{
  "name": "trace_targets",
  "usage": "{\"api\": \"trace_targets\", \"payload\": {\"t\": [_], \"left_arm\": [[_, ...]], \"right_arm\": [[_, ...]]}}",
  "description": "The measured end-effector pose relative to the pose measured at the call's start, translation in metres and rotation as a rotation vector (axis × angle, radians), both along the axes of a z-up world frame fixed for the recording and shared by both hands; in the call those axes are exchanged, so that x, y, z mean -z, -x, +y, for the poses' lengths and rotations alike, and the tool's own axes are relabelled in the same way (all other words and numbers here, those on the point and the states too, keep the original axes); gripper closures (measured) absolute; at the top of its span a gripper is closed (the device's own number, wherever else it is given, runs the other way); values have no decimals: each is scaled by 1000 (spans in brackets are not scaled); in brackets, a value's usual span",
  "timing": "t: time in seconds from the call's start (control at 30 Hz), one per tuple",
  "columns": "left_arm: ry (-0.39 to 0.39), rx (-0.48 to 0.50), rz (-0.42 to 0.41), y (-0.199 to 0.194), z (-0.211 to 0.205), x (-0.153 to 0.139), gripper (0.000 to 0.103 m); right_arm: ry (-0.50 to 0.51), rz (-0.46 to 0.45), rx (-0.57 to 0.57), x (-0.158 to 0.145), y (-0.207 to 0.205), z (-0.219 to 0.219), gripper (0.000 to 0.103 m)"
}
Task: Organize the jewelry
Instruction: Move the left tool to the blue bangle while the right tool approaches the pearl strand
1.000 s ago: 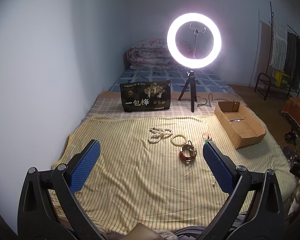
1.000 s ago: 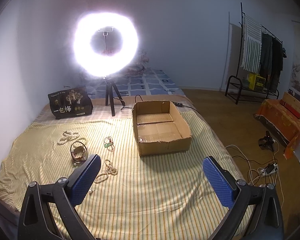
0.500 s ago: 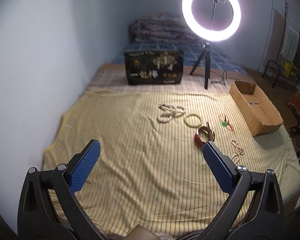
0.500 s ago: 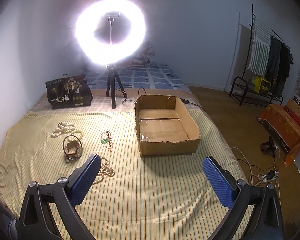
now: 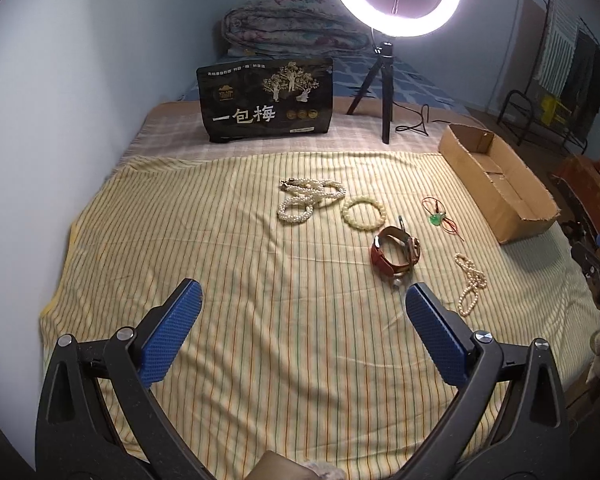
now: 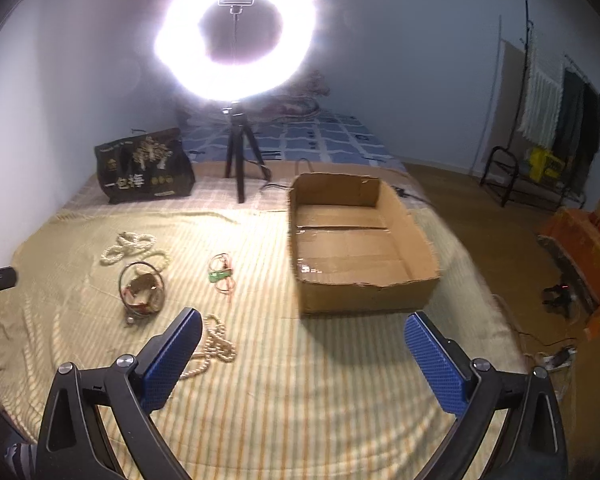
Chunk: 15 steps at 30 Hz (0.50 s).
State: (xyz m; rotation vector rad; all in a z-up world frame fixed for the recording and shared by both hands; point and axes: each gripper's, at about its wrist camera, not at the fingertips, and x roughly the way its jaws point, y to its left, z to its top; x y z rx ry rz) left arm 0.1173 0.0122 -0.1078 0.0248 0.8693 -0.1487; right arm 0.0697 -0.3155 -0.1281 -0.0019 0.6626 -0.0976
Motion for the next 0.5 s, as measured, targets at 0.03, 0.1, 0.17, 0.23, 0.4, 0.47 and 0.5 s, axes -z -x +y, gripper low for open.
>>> {"api": "trace_targets", "payload": {"t": [0.03,0.1,0.17,0.23,0.4,0.47,0.5], "left_arm": [[-10,-6,0,-3,-2,1,0],[-28,-30,6,-9,-4,4,0],[-17,-50,19,-15,-3,8,0],[7,-62,37,-19,-1,12,0],[107,9,56,-25,-9,14,10],[157,36,76,-31,-14,15,15],[177,46,88,-35,-17,16,20]], "right_arm": [[-6,7,-11,4,-3,0,1],[12,20,-19,11,-7,1,1],[31,47,-30,18,-13,1,2],[12,87,-66,26,-19,1,4],[-6,168,-144,42,-36,9,5],[-6,188,-167,47,-41,12,5],[-10,199,-175,51,-44,14,6]]}}
